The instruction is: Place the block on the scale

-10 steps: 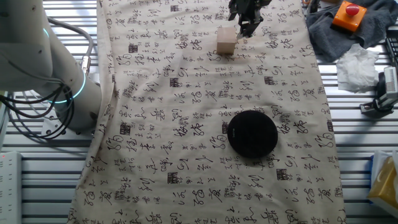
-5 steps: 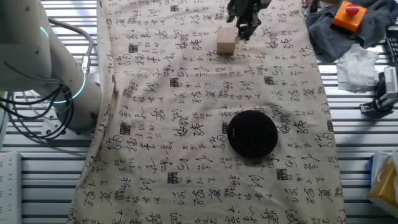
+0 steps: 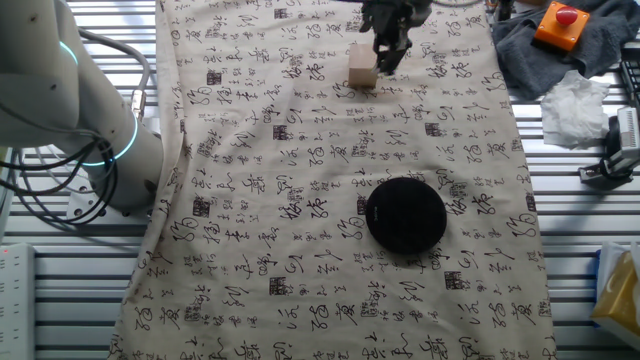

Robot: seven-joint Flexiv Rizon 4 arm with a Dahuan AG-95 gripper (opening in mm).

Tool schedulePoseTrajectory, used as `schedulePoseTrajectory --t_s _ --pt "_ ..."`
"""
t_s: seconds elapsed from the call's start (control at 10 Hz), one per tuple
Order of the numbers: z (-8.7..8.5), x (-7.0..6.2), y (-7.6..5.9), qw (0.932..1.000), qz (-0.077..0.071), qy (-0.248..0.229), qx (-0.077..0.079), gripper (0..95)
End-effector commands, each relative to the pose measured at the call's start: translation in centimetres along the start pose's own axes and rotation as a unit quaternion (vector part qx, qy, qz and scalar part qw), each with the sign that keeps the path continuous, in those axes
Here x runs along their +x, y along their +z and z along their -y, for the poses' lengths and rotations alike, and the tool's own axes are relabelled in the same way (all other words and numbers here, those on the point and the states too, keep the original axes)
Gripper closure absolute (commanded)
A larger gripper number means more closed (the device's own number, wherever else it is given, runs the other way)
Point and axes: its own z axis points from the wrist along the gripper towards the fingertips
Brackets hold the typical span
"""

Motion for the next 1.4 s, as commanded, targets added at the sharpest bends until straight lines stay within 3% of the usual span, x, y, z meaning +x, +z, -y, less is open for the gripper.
schedulePoseTrajectory --t_s 0.1,0.2,0.3,0.4,0.5,0.7,0.8,0.9,1.1,1.2,1.4 --pt "0.2 0.5 0.4 0.9977 0.001 0.064 -0.023 19.0" --pt "0.3 0.7 0.6 0.9984 0.003 0.052 -0.021 19.0" --pt "0.4 0.9 0.8 0.9996 0.005 0.027 -0.002 19.0" --pt "0.4 0.9 0.6 0.9997 0.003 0.019 0.017 38.0" --pt "0.5 1.1 0.5 0.9987 -0.001 0.016 0.048 38.0" --pt "0.7 1.4 0.2 0.9966 -0.002 0.018 0.080 38.0" --pt "0.7 1.4 0.1 0.9964 0.001 0.019 0.083 19.0" --pt "0.7 1.5 0.0 0.9943 0.015 0.020 0.104 19.0" --pt "0.6 1.5 -0.1 0.9917 0.041 0.014 0.121 19.0" --pt "0.6 1.5 -0.2 0.9901 0.052 0.013 0.130 0.0" --pt "0.5 1.5 -0.2 0.9870 0.063 0.014 0.147 0.0"
